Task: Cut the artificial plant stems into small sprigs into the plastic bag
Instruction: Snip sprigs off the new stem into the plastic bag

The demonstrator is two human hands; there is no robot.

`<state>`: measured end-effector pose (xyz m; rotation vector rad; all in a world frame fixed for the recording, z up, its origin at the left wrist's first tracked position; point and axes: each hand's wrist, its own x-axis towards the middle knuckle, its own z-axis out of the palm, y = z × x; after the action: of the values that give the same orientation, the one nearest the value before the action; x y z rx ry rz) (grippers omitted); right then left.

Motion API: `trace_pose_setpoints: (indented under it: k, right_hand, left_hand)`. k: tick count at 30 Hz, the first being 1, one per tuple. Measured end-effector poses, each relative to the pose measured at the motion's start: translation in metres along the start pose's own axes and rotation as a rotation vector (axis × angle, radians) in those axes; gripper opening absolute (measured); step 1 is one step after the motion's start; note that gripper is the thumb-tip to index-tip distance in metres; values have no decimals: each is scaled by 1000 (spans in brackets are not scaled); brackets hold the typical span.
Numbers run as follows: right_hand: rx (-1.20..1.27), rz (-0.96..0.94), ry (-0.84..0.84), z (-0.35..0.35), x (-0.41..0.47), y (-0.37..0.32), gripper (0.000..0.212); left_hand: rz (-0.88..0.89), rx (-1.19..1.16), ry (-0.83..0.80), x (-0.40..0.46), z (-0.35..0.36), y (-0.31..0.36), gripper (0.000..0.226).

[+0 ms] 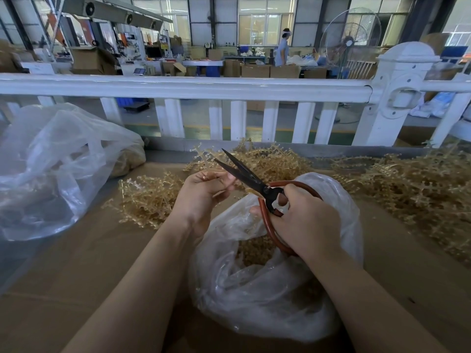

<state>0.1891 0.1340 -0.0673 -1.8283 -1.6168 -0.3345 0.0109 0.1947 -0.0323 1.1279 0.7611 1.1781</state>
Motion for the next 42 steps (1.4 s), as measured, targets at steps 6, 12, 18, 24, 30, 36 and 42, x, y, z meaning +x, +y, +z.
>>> trace_pose_setpoints:
  k: [6,12,18,24,30,36,42]
  right_hand:
    - [-36,-4,33,1,0,0,51]
    - [45,1,3,-3,-2,-1,57]
    - [69,20,-65,-6,0,-2,59]
    - [54,20,-50,-8,0,-2,53]
    - [15,41,-83,-8,1,-2,53]
    - [18,22,-52,-8,0,-2,52]
    - [41,-14,15,-6,-1,0,50]
  left_hand:
    - [22,3,4,1,-1,0,4]
    - [95,50,-18,-1,-2,0,10]
    - [95,46,-23,0,-4,0,9]
    - [94,35,-29,-1,-3,0,12]
    - [91,25,-35,-1,-3,1,10]
    - [69,-10,-41,0,-2,1,5]
    - [39,-3,-31,-1,-1,3,8]
